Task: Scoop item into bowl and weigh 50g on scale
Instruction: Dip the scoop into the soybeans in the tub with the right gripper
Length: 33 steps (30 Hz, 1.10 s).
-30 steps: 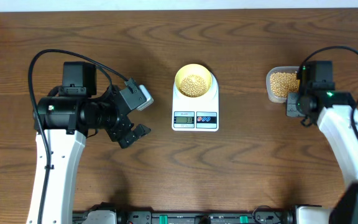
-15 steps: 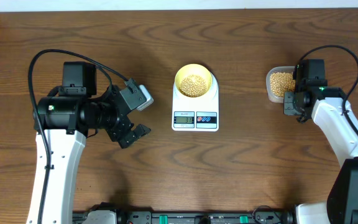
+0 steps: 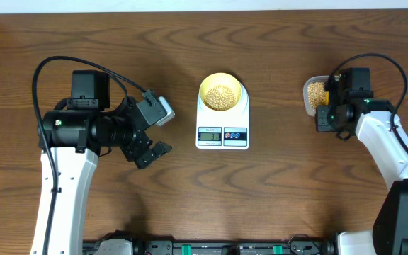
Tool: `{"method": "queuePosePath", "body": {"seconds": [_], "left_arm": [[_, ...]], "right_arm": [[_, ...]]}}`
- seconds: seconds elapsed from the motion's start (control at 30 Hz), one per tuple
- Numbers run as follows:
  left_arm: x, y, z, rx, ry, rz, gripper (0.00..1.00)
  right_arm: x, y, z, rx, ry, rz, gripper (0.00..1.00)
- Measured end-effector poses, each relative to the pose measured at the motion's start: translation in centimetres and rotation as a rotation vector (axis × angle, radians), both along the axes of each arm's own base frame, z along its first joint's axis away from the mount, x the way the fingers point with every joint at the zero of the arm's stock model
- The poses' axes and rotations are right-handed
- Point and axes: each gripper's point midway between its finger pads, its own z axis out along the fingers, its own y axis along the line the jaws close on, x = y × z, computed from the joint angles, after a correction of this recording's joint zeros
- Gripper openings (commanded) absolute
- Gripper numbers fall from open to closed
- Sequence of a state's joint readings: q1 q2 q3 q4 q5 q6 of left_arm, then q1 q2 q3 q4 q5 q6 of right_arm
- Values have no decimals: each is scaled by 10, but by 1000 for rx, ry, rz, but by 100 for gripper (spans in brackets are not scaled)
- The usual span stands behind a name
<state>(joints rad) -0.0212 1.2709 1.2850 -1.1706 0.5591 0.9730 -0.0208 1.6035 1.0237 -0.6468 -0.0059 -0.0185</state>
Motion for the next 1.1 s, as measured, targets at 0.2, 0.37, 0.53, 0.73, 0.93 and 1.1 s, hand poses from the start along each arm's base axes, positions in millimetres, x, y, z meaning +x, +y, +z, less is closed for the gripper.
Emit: {"method": "queuePosePath", "body": {"seconds": [0.2,0.37,0.53,0.73,0.93,1.1], "left_arm": [[0,0,0,0,0,0,98],[0,0,0,0,0,0,98],[0,0,0,0,0,0,98],[0,0,0,0,0,0,98],[0,0,0,0,0,0,98],[0,0,0,0,0,0,98]], "right_arm": [[0,5,1,130,-1,-51,1],[1,7,5,274,-6,-107,1],[1,3,11,393,-10,-171,1],[-2,2,19,532,-11,-206,1],[-8,-4,23,602,2,-248,1],[-6,-4,31,681,-21,-251,1]]}}
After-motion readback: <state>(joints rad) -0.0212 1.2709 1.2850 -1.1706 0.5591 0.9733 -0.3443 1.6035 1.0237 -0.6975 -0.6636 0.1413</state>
